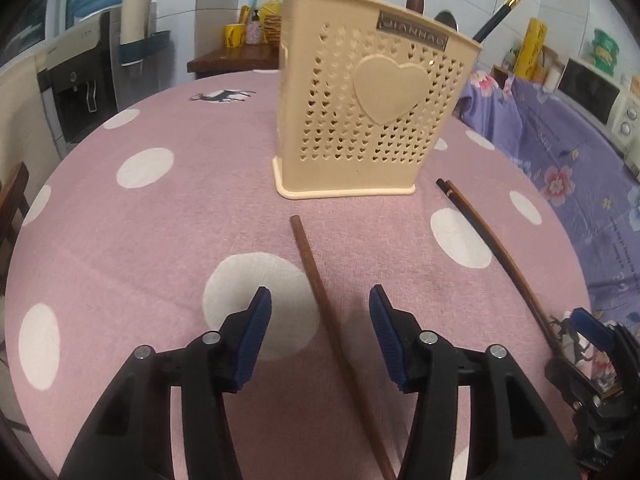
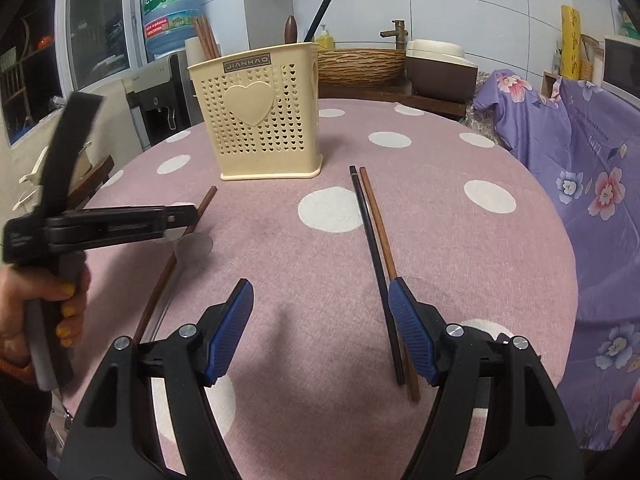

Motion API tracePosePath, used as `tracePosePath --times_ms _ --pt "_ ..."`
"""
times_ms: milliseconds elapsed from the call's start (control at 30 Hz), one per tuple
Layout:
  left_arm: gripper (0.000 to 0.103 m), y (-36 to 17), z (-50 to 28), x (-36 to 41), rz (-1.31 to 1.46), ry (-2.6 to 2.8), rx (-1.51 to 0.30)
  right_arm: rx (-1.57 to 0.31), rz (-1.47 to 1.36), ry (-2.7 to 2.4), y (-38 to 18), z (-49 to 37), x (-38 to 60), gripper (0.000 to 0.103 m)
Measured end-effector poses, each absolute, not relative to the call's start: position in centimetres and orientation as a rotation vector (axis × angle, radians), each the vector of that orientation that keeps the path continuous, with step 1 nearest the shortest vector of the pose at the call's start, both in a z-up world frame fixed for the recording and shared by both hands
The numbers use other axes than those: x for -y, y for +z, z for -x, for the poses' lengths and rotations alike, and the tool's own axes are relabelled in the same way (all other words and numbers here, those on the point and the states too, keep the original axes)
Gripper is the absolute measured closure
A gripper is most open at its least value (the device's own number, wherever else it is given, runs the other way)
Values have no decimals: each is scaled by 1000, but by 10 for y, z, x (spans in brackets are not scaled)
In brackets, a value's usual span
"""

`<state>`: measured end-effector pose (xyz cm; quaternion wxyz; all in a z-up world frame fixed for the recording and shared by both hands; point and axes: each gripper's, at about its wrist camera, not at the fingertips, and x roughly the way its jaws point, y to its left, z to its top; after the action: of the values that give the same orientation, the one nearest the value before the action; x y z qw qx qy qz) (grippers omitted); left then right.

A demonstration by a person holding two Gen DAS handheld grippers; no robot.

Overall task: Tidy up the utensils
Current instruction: 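Grasp the last brown chopstick with the left gripper while the right gripper approaches the black and brown chopsticks, then close the right gripper on the brown chopstick beside the black one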

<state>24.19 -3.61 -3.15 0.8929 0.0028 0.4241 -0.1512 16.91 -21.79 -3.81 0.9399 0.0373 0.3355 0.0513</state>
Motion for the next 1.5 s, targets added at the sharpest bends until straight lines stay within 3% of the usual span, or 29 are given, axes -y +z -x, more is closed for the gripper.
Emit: tracePosePath --times_ms 300,567,733,933,1033,1500 --pt "58 -38 -254 34 -21 -277 -901 -682 -97 93 -35 -169 227 33" --pt "78 -38 -256 27 -51 -282 -895 -675 -90 111 -27 -181 236 33" --pt "84 -37 -256 18 -44 -296 -904 -707 -65 98 -19 -217 257 33" --pt "85 -37 -257 13 -38 -297 -906 -879 -141 150 -43 -279 282 60" --pt "85 -37 -257 13 -38 -301 -905 -915 -139 151 -51 -295 285 65" --pt "85 -37 -259 12 -34 -300 -909 -973 -24 125 -54 -333 274 72"
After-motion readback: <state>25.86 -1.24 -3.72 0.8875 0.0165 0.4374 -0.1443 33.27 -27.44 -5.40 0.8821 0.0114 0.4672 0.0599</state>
